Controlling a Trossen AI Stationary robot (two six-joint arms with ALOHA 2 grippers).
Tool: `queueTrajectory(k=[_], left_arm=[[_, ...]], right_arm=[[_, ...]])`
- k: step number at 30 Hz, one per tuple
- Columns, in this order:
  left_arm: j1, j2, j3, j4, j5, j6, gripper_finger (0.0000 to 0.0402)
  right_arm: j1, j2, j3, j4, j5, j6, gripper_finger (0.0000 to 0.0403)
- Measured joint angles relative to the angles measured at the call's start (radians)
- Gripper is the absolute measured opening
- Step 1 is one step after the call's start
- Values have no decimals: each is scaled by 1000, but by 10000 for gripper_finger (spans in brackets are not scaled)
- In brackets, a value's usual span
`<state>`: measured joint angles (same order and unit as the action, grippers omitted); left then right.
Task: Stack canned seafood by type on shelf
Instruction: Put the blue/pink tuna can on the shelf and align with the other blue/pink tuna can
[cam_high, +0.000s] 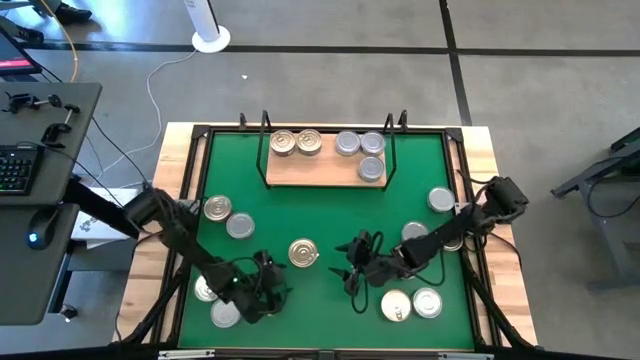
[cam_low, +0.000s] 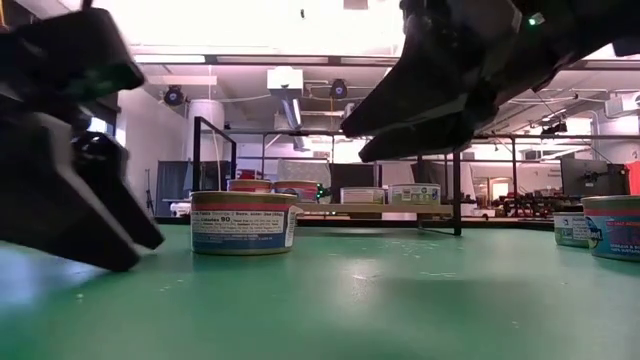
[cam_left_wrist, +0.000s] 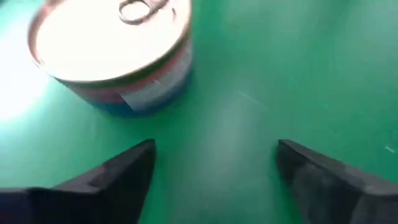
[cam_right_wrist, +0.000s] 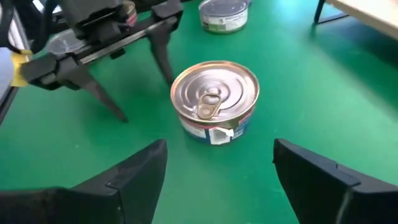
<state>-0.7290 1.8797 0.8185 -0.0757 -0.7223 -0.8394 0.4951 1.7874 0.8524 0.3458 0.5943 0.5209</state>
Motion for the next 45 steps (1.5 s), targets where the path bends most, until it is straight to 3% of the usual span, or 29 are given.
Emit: queueTrajectory(k=[5,7,12,15,18,22,27,29,33,38,41,45], left_arm=[[22,7,-5,13,-93,136,352],[30,7,-45,89,-130,165,353],[66,8,-269,561,-113,227,353],[84,13,-403,894,-114,400,353],[115,10,-451,1071,-90,547,353],[170,12,-454,1053,-42,636,353],[224,11,-444,1054,-17,588,353],[246,11,-443,1057,42,562,353],[313,10,-442,1066,254,548,353],[383,10,-423,1065,364,596,353],[412,10,-397,1066,408,659,353],[424,18,-354,1069,434,773,353]], right_arm=[[-7,0,0,23,-27,0,289],[-6,0,0,26,-27,8,289],[-7,0,1,26,-28,29,289],[-10,0,1,26,-27,29,289],[-20,0,1,25,-28,29,289],[-39,0,1,20,-32,33,289],[-59,0,2,17,-35,42,289],[-65,0,2,17,-36,49,289],[-71,0,2,8,-39,66,289],[-76,0,2,-17,-40,70,289],[-99,0,2,-95,-43,147,289],[-151,0,2,-235,-12,371,288]])
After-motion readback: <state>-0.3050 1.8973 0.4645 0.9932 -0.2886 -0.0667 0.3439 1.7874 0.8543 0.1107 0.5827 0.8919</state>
